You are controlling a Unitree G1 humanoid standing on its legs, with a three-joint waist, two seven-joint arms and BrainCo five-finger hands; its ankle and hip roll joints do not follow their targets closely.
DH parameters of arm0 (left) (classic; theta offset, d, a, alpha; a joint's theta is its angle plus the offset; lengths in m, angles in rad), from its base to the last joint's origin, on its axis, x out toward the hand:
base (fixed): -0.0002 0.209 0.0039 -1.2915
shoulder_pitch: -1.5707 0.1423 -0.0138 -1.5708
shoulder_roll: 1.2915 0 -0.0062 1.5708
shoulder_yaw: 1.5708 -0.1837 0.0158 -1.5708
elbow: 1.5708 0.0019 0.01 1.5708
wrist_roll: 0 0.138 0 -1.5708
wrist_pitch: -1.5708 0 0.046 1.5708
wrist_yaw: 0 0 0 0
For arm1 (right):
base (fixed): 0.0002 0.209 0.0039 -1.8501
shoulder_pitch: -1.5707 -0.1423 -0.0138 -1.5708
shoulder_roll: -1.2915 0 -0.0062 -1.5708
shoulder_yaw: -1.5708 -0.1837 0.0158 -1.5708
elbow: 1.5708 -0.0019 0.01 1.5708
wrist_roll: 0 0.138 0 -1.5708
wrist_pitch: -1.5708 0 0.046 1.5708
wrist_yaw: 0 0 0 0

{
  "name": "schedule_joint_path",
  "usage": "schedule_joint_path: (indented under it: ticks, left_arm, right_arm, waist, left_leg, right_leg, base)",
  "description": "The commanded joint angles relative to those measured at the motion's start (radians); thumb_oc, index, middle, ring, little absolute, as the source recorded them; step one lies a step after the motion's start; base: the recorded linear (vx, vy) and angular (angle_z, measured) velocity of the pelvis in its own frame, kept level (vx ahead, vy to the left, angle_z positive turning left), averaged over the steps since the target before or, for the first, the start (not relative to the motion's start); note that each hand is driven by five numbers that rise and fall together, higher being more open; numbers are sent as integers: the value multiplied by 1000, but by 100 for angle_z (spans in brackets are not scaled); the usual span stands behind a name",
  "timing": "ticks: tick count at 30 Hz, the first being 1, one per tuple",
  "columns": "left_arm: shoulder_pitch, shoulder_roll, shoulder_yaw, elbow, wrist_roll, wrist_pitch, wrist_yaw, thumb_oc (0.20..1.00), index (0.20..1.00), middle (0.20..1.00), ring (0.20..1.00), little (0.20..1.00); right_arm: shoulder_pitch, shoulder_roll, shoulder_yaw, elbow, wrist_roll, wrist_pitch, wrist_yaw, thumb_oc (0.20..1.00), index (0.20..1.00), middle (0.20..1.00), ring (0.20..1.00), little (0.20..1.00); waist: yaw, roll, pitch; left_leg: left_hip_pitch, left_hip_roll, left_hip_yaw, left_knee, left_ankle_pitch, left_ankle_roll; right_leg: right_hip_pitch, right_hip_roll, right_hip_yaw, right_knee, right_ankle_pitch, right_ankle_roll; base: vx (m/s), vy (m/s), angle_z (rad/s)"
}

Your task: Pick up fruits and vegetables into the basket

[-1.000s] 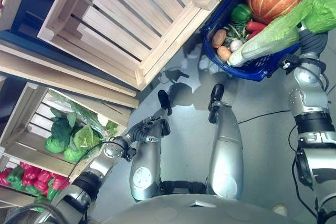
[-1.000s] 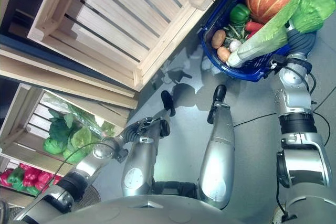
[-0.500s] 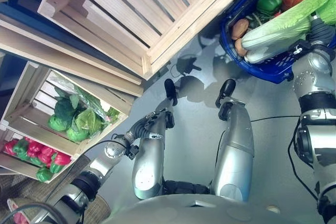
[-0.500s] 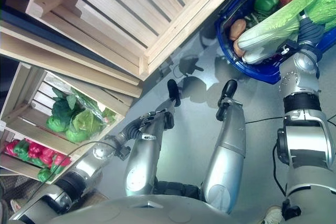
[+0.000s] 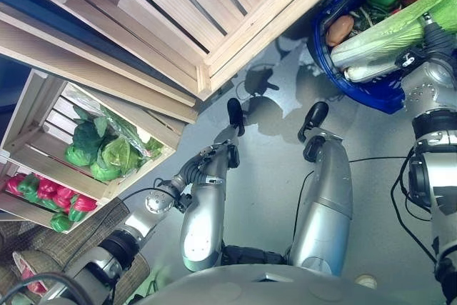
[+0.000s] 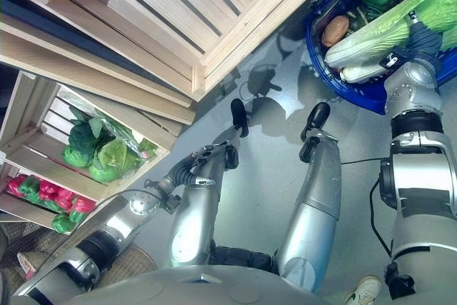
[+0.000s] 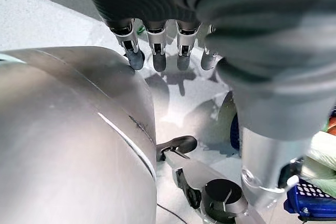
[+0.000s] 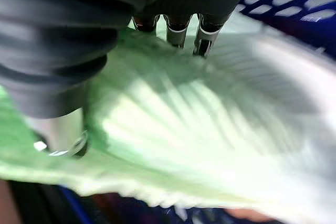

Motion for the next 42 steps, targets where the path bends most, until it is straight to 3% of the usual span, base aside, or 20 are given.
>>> schedule_joint_path:
  ticks: [1, 7, 10, 11, 15, 20, 24, 25, 28, 29, 30, 32, 35, 37, 38, 42]
  left_arm:
    - [82, -50, -136, 84, 34, 17, -10, 1000, 1000, 1000, 1000, 1000]
    - [91, -78, -133, 122, 38, 0, -12, 1000, 1000, 1000, 1000, 1000]
    - [96, -95, -125, 137, 19, 6, -25, 1000, 1000, 1000, 1000, 1000]
    - [98, -102, -113, 143, -10, 15, -41, 1000, 1000, 1000, 1000, 1000]
    - [111, -115, -55, 154, -75, 48, -106, 1000, 1000, 1000, 1000, 1000]
    - [119, -130, 21, 176, -124, 107, -187, 1000, 1000, 1000, 1000, 1000]
    - [131, -150, 81, 214, -158, 132, -235, 1000, 1000, 1000, 1000, 1000]
    - [139, -153, 96, 220, -168, 135, -248, 1000, 1000, 1000, 1000, 1000]
    - [173, -169, 149, 247, -195, 142, -264, 1000, 1000, 1000, 1000, 1000]
    - [187, -174, 173, 254, -205, 147, -271, 1000, 1000, 1000, 1000, 1000]
    - [212, -182, 227, 269, -204, 165, -279, 1000, 1000, 1000, 1000, 1000]
    - [227, -186, 262, 292, -199, 165, -278, 1000, 1000, 1000, 1000, 1000]
    - [248, -191, 311, 319, -170, 177, -281, 1000, 1000, 1000, 1000, 1000]
    - [270, -200, 354, 356, -120, 178, -282, 1000, 1000, 1000, 1000, 1000]
    - [270, -200, 354, 356, -120, 178, -282, 1000, 1000, 1000, 1000, 1000]
    - [259, -197, 394, 415, -91, 206, -284, 1000, 1000, 1000, 1000, 1000]
  right_arm:
    - [28, -81, 37, 11, -30, -29, -62, 1000, 1000, 1000, 1000, 1000]
    - [60, -54, 18, -13, -96, -97, -171, 1000, 1000, 1000, 1000, 1000]
    - [92, -39, 9, -38, -208, -99, -283, 1000, 1000, 1000, 1000, 1000]
    - [115, -34, 15, -63, -288, -84, -363, 1000, 1000, 1000, 1000, 1000]
    - [218, 0, 11, -208, -405, -113, -514, 1000, 1000, 1000, 1000, 1000]
    - [389, 60, -14, -427, -560, -200, -596, 1000, 1000, 1000, 1000, 1000]
    - [517, 106, -16, -585, -670, -225, -634, 1000, 1000, 1000, 1000, 1000]
    - [558, 119, -20, -616, -699, -245, -634, 1000, 1000, 1000, 1000, 1000]
    - [705, 144, -31, -700, -740, -304, -574, 1000, 1000, 1000, 1000, 1000]
    - [749, 162, -28, -720, -750, -310, -534, 1000, 1000, 1000, 1000, 1000]
    - [824, 196, -13, -726, -764, -321, -462, 1000, 1000, 1000, 1000, 1000]
    - [869, 226, -3, -717, -755, -318, -393, 1000, 1000, 1000, 1000, 1000]
    - [924, 252, 12, -700, -739, -298, -291, 1000, 1000, 1000, 1000, 1000]
    - [981, 270, 39, -662, -730, -262, -155, 1000, 1000, 1000, 1000, 1000]
    - [981, 270, 39, -662, -730, -262, -155, 1000, 1000, 1000, 1000, 1000]
    - [1016, 292, 114, -590, -683, -160, 82, 1000, 1000, 1000, 1000, 1000]
  waist:
    - [-21, 113, -5]
    - [-35, 107, -5]
    - [-48, 103, -5]
    - [-55, 100, -5]
    - [-80, 89, -5]
    - [-118, 66, -5]
    - [-139, 38, -10]
    - [-142, 30, -19]
    - [-141, -4, -78]
    - [-140, -20, -102]
    - [-136, -55, -152]
    - [-133, -80, -191]
    - [-125, -107, -239]
    - [-117, -127, -299]
    - [-117, -127, -299]
    - [-103, -150, -353]
  left_leg:
    - [-65, 13, -8, 158, -168, 39]
    - [-11, 7, -5, 130, -163, 32]
    - [36, 2, 0, 107, -158, 27]
    - [73, 2, 1, 90, -154, 24]
    - [201, -2, 8, 27, -140, 16]
    - [351, 2, 12, -51, -126, 15]
    - [449, 11, 10, -101, -120, 15]
    - [460, 14, 18, -120, -94, 23]
    - [528, 16, 14, -173, -89, 23]
    - [552, 16, 12, -190, -89, 23]
    - [606, 18, 12, -228, -88, 22]
    - [643, 20, 15, -255, -88, 23]
    - [688, 20, 20, -284, -90, 28]
    - [742, 15, 28, -327, -91, 34]
    - [742, 15, 28, -327, -91, 34]
    - [799, 4, 34, -395, -87, 42]
  right_leg:
    - [27, 35, -10, -18, -41, 66]
    - [83, 44, -9, -50, -35, 68]
    - [132, 52, -10, -70, -35, 68]
    - [170, 54, -10, -90, -32, 71]
    - [292, 56, -19, -153, -22, 81]
    - [446, 61, -21, -240, 1, 95]
    - [563, 72, -27, -314, 21, 107]
    - [583, 74, -43, -345, 56, 101]
    - [675, 86, -57, -431, 81, 115]
    - [711, 91, -60, -461, 89, 121]
    - [787, 105, -71, -523, 103, 130]
    - [833, 113, -79, -560, 113, 140]
    - [886, 121, -87, -597, 128, 151]
    - [939, 130, -98, -638, 144, 166]
    - [939, 130, -98, -638, 144, 166]
    - [996, 137, -110, -684, 161, 188]
  base:
    - [-22, 33, -2]
    - [-34, 57, -1]
    - [-27, 102, -2]
    - [-28, 132, -11]
    - [-14, 162, -10]
    - [11, 128, -10]
    - [6, 84, -10]
    - [-63, 54, -4]
    - [47, 47, -6]
    - [164, 8, 2]
    - [128, -14, 0]
    - [127, -52, -9]
    - [108, -17, -13]
    - [98, 41, -10]
    - [61, 45, -4]
    - [-10, 58, 1]
